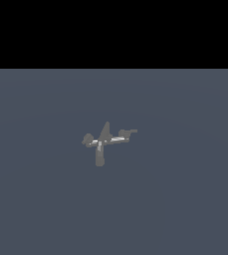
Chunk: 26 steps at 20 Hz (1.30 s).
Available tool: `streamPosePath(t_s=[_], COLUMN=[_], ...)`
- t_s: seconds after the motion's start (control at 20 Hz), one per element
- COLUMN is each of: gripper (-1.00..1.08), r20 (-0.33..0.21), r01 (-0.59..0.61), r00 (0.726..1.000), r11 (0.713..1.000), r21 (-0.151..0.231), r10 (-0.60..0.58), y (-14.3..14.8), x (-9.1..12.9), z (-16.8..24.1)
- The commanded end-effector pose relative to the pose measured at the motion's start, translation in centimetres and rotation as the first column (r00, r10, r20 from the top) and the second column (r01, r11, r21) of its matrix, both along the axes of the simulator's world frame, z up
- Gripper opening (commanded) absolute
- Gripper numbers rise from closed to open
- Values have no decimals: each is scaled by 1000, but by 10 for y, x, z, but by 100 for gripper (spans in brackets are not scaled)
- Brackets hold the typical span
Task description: Turn on the faucet by rotating a designated handle.
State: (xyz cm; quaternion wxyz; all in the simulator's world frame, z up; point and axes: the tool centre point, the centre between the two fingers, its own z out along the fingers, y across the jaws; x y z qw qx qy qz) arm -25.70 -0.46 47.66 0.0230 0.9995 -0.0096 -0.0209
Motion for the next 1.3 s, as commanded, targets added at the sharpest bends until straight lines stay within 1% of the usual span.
streamPosePath(t_s=[0.0, 0.4, 0.75, 1.0, 1.25], gripper=[-100, -100, -100, -100, -100], r20=[0, 2, 6, 10, 14], r01=[0, 37, 130, 226, 336], r00=[1000, 999, 992, 974, 942], r11=[1000, 999, 992, 974, 942], r21=[0, 1, 2, 5, 8], r10=[0, -37, -130, -226, -336], y=[0, 5, 15, 25, 33], x=[0, 8, 29, 53, 82], z=[0, -12, -41, -72, -108])
